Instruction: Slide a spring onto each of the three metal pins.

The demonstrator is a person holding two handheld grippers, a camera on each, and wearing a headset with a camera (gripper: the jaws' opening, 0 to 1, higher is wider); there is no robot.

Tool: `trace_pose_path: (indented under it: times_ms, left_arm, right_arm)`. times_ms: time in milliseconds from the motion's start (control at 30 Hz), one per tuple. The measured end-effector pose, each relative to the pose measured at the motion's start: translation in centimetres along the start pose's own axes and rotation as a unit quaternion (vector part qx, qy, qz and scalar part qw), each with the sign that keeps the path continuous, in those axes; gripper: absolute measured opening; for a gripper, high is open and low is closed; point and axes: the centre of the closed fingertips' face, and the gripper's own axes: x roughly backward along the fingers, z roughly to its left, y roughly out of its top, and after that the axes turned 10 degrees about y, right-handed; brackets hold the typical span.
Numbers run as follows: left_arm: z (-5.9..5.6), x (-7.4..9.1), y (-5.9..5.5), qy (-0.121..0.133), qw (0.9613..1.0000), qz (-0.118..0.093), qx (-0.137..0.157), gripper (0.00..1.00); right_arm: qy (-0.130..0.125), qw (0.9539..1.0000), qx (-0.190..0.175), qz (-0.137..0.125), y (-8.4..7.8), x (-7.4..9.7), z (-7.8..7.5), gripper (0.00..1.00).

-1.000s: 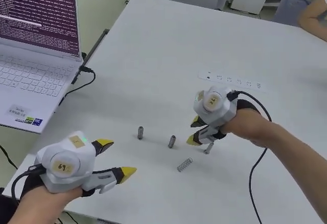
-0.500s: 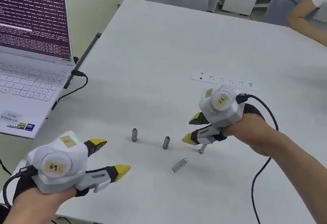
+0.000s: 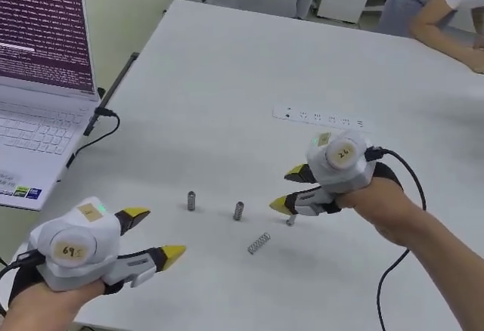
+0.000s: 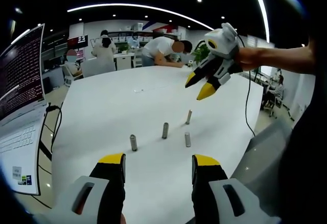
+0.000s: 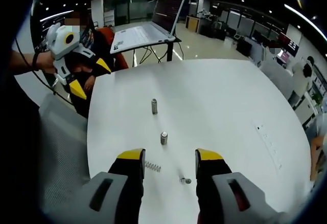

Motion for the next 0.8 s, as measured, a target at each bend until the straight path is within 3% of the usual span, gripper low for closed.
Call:
trace_pose_path:
  times_ms: [300,800]
  left_arm:
    - [0.1,-0.1,0.1,0.001,1.0000,0.000,-0.001,0.47]
    - [0.3,-0.3,0.3,0.002,1.0000,0.000,0.000,0.47]
  right_arm:
    - [-0.012,0.9987,-0.030,-0.039,0.1,1.1,0.2,0.41]
    - [-0.040,0.9922,-0.080,-0.087,-1.8,3.0,1.1,0.44]
